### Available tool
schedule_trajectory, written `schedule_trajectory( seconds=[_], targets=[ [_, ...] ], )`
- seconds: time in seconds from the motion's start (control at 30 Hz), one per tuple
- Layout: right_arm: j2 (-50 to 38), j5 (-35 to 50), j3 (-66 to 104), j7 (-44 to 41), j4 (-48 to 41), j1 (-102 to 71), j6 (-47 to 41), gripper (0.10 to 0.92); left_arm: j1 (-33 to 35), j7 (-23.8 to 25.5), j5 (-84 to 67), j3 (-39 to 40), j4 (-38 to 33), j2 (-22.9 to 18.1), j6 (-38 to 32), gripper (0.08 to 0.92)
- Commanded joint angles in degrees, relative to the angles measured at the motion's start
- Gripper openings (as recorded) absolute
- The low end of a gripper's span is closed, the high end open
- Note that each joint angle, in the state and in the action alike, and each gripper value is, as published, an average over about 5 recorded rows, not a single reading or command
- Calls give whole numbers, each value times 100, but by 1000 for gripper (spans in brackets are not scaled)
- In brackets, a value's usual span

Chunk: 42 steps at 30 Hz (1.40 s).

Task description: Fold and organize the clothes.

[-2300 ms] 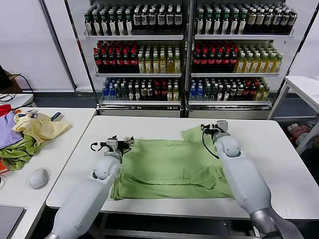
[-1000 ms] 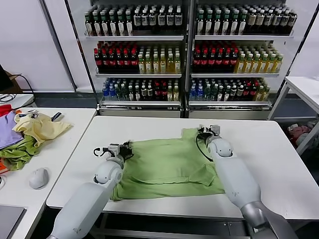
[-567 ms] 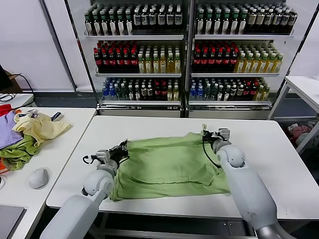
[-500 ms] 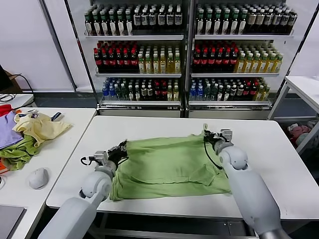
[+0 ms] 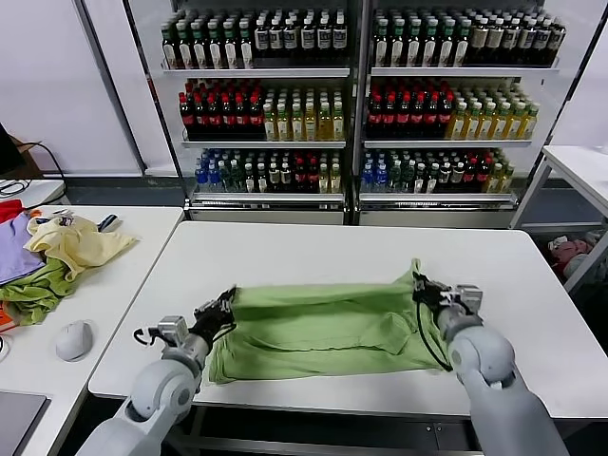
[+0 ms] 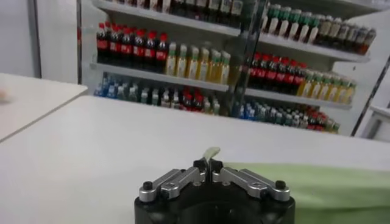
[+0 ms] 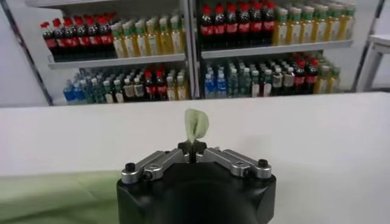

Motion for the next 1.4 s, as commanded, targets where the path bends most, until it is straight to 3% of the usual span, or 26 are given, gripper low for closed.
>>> schedule_trajectory(
  seconds=[0.03,0.2,0.3,0.47,0.67,0.83,1.07,1.27,1.4],
  targets=[
    [6,-110,452,70,755,-1093,-74,121,696,48,334,-183,-425,79,263,99],
    [46,-298,337,31,681,-1042,-75,127,703,83,562,-173,-439,17,375,101],
    [69,-301,327,15,762,-1048,-44,180,746,47,774,-208,-512,-35,337,135],
    [60,-328,395,0,947,-1160,67,324,1074,-253,1287,-365,-892,-290,170,269],
    [89,-456,447,-2,983,-1265,136,479,1486,-749,1974,-356,-1167,-1131,79,442],
    [112,-537,505,-34,945,-1295,172,626,1490,-983,2546,-119,-816,-1641,-6,589],
    [79,-528,538,-59,924,-1311,191,799,1276,-1403,3228,-16,-124,-1908,-11,779],
    [65,-506,540,-68,901,-1264,192,822,1283,-1567,3293,-30,10,-1964,160,820],
    [60,-486,527,-66,890,-1216,190,823,1313,-1541,3090,-51,-62,-1955,288,765]
  ],
)
